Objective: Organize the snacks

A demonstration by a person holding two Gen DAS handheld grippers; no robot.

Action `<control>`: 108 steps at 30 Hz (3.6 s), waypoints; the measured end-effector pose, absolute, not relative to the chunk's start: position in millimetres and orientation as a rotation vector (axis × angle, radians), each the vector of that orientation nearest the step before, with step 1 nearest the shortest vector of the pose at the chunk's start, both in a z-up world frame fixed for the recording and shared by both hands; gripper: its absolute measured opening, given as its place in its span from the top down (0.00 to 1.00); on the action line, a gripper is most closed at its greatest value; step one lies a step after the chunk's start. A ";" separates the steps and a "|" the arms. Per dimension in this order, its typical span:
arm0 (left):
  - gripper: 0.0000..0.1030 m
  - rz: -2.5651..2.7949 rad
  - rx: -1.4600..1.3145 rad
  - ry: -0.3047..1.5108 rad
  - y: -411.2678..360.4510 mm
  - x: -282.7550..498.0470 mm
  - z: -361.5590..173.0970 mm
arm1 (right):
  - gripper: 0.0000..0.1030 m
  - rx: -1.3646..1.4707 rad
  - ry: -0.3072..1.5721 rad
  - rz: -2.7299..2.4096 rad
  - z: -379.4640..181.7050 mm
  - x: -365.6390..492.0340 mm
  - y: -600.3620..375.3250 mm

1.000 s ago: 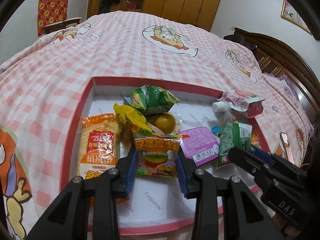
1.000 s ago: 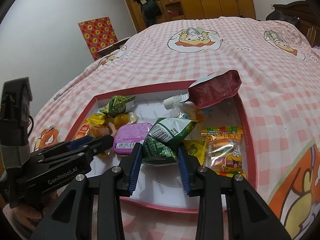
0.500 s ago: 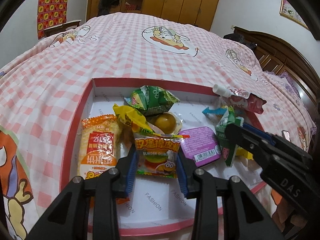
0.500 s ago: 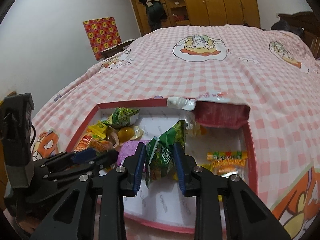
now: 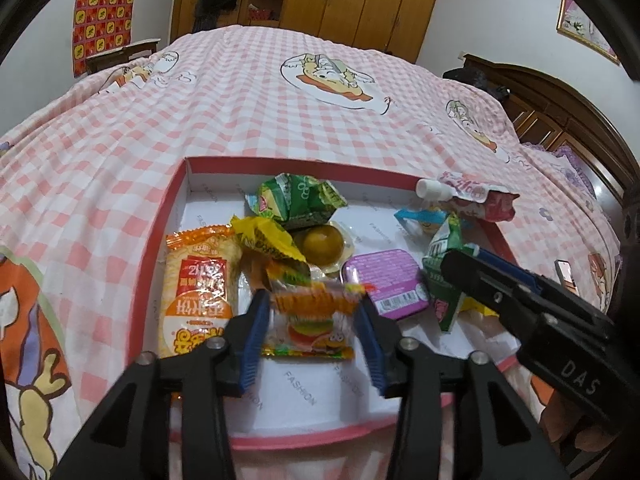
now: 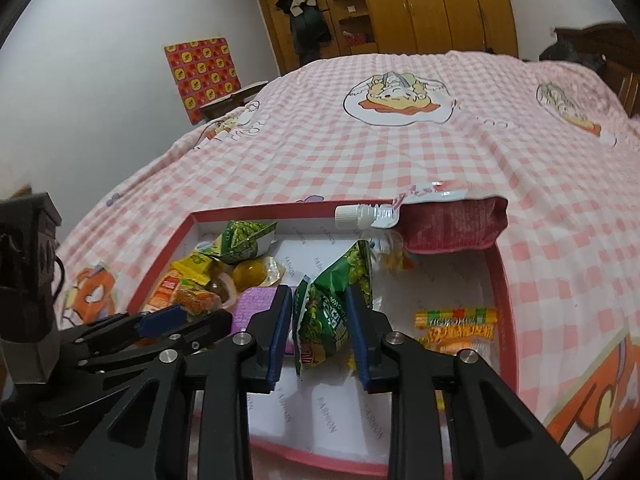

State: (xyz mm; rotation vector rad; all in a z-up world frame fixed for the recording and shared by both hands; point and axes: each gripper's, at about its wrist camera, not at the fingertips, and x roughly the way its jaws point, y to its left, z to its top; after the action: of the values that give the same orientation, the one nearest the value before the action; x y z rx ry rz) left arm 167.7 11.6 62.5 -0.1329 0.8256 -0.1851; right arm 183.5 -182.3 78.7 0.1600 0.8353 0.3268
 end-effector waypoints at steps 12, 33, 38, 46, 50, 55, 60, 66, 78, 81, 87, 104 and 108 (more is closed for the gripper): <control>0.21 -0.124 -0.086 0.795 12.2 134.1 82.8 | 0.32 0.191 0.793 0.357 98.4 154.6 -183.8; 0.16 -0.070 -0.081 0.859 12.1 83.8 60.8 | 0.29 0.154 0.890 0.300 81.3 94.1 -190.6; 0.16 -0.062 -0.066 0.875 7.8 86.1 50.9 | 0.29 0.137 0.923 0.263 69.9 93.6 -192.3; 0.16 -0.048 -0.051 0.921 4.7 94.5 33.7 | 0.29 0.142 0.975 0.192 54.1 101.5 -199.2; 0.15 -0.036 -0.036 0.921 2.7 95.9 29.3 | 0.29 0.135 0.987 0.186 48.2 102.9 -198.1; 0.15 -0.033 -0.037 0.917 2.9 95.5 26.6 | 0.29 0.117 0.981 0.173 44.9 101.7 -195.6; 0.14 -0.030 -0.035 0.916 2.9 96.2 25.7 | 0.29 0.114 0.972 0.171 44.0 100.9 -195.7; 0.14 -0.031 -0.036 0.916 2.8 96.1 25.8 | 0.29 0.113 0.972 0.171 43.8 100.7 -195.7; 0.14 -0.031 -0.036 0.916 2.9 96.1 25.8 | 0.29 0.113 0.972 0.171 43.6 100.5 -195.7; 0.14 -0.031 -0.035 0.916 2.8 96.1 25.9 | 0.29 0.113 0.972 0.171 43.6 100.5 -195.6; 0.14 -0.030 -0.035 0.916 2.8 96.1 25.9 | 0.29 0.113 0.972 0.171 43.4 100.4 -195.6; 0.14 -0.030 -0.035 0.915 2.7 96.2 25.8 | 0.29 0.113 0.971 0.171 43.3 100.3 -195.7; 0.14 -0.030 -0.035 0.916 2.7 96.2 25.8 | 0.29 0.114 0.971 0.171 43.3 100.2 -195.8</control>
State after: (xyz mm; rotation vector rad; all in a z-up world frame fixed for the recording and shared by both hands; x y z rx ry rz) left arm 96.2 2.7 25.8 -0.0351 0.9158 -0.0304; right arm 100.2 -195.8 43.3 0.1135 0.9711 0.1707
